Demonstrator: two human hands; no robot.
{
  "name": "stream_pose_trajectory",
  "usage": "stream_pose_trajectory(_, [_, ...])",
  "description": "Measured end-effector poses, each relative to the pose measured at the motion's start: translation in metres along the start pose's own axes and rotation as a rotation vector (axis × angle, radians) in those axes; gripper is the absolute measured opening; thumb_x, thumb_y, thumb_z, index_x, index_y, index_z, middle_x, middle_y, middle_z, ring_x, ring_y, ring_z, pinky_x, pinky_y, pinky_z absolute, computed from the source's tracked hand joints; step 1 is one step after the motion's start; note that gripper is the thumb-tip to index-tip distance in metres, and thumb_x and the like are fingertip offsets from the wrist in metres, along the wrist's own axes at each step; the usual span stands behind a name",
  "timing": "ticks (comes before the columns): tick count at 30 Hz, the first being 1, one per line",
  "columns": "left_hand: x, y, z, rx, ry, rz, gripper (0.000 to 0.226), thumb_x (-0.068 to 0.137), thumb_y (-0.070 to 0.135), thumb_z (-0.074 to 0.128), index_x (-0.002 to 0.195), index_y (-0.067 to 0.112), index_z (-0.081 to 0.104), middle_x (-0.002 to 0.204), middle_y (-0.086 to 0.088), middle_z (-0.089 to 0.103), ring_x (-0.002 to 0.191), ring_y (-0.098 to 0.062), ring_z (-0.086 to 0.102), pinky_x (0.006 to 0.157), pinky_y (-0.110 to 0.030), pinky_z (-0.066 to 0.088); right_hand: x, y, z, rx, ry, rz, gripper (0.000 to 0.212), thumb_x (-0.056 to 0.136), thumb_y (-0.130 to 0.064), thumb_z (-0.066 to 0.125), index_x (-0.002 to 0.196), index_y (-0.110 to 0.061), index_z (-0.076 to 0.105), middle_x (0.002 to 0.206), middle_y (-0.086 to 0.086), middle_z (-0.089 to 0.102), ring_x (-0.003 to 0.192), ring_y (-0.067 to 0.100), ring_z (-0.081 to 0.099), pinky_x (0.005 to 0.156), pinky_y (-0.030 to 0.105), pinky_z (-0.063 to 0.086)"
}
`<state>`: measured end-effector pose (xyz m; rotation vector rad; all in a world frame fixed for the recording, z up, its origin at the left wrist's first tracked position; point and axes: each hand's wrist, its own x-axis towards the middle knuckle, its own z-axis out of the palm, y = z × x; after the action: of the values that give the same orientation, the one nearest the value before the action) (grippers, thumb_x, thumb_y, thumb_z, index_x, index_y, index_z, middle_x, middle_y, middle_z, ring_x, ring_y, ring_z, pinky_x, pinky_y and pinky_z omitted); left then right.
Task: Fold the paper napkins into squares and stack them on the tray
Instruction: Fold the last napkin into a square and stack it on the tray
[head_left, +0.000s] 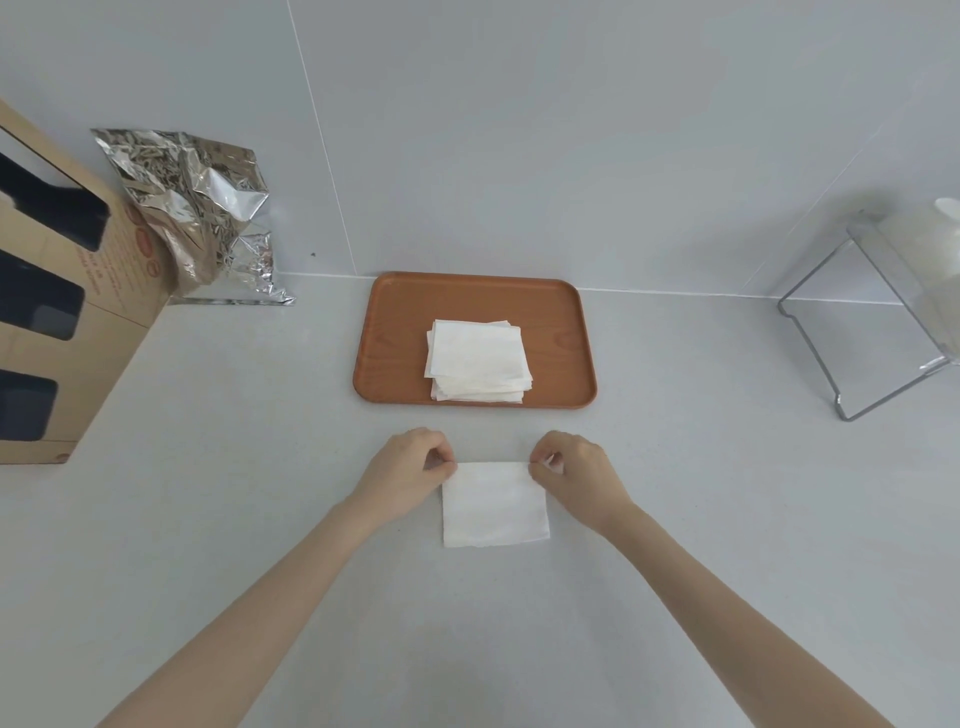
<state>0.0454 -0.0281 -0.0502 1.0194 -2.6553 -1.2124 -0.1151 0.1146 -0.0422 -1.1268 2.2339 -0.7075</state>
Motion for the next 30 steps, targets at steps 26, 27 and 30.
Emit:
stream_pose_trajectory(26, [0.132, 0.005, -0.084, -0.292, 0.121, -0.085, 0.018, 0.082, 0.003, 0.054, 0.088, 0.013, 0.067, 0.096, -0.007, 0.065, 0.083, -0.014, 0.056, 0.074, -0.025, 0.047, 0.152, -0.037, -0.035, 0.288, 0.079, 0.021, 0.026, 0.085, -0.001, 0.046, 0.086, -0.014, 0.068, 0.084, 0.004, 0.059, 0.062, 0.009, 0.048, 0.056, 0.008, 0.04])
stream_pose_trajectory(27, [0.132, 0.004, -0.083, -0.267, 0.114, -0.09, 0.02, 0.081, 0.002, 0.053, 0.092, 0.012, 0.066, 0.101, -0.008, 0.065, 0.086, -0.014, 0.056, 0.079, -0.025, 0.045, 0.151, -0.036, -0.033, 0.258, 0.08, 0.027, 0.026, 0.085, 0.0, 0.046, 0.09, -0.012, 0.068, 0.086, 0.003, 0.058, 0.065, 0.009, 0.048, 0.055, 0.003, 0.039])
stream_pose_trajectory(30, [0.13, 0.002, -0.078, -0.186, 0.097, -0.09, 0.028, 0.08, 0.001, 0.053, 0.104, 0.012, 0.064, 0.112, -0.01, 0.064, 0.095, -0.015, 0.054, 0.088, -0.025, 0.039, 0.15, -0.032, -0.028, 0.174, 0.102, 0.011, 0.025, 0.086, -0.002, 0.045, 0.1, -0.008, 0.066, 0.096, 0.001, 0.053, 0.08, 0.013, 0.049, 0.06, 0.009, 0.038])
